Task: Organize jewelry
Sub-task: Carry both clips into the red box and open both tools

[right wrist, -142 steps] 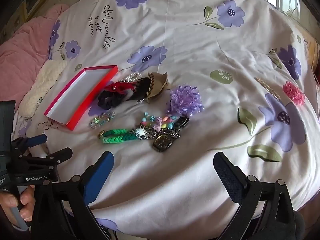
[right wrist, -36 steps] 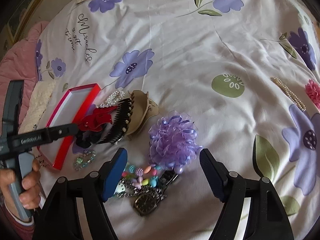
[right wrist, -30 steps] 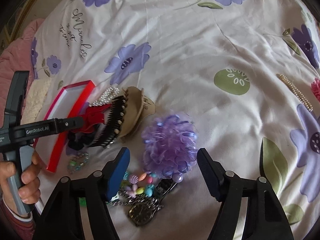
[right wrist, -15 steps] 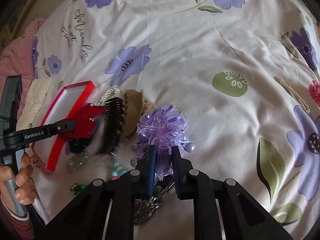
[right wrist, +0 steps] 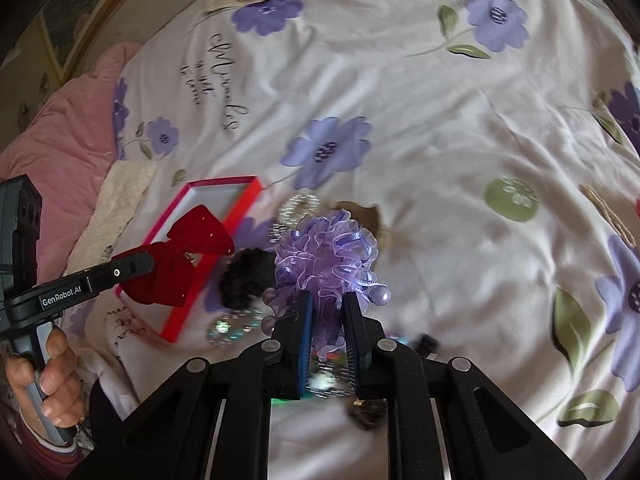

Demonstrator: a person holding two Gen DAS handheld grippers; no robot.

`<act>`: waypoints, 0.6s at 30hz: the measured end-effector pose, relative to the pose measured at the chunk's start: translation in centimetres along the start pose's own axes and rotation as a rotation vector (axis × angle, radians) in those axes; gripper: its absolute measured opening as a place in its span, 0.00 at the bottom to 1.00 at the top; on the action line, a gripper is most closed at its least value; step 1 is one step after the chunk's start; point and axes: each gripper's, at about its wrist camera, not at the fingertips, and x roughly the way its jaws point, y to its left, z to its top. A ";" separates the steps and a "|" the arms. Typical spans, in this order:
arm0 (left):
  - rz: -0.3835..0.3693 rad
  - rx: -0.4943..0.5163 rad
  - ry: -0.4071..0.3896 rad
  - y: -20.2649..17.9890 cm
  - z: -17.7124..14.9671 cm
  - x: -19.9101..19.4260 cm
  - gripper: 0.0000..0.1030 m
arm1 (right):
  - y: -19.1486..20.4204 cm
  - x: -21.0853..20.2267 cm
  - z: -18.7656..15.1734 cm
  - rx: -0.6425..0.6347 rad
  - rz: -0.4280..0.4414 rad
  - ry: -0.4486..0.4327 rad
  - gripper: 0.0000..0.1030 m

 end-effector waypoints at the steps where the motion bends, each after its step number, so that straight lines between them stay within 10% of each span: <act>1: 0.007 -0.004 -0.008 0.4 0.1 -0.3 0.06 | 0.5 0.2 0.1 -0.005 0.010 0.002 0.14; 18: 0.063 -0.102 -0.092 6.9 1.4 -2.6 0.06 | 8.2 4.9 2.7 -0.103 0.135 0.042 0.14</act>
